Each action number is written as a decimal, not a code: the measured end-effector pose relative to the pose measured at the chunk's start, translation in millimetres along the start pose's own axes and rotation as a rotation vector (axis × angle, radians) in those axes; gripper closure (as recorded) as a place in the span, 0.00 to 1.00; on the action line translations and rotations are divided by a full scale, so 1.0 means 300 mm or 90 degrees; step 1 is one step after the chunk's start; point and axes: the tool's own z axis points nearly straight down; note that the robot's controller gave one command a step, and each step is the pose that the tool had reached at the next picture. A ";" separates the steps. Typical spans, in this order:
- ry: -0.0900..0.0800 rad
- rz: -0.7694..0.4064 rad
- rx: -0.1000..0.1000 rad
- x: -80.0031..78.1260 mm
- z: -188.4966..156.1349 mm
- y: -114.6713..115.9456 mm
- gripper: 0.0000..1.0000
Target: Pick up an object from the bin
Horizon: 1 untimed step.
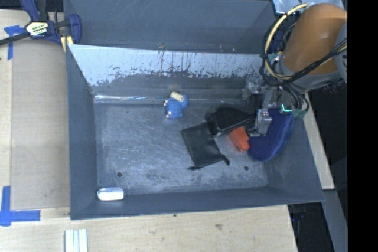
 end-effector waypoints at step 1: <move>0.001 0.090 -0.001 -0.021 0.243 -0.022 0.00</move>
Offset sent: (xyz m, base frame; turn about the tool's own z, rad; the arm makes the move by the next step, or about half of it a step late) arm 0.0065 -0.0057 -0.0721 0.1412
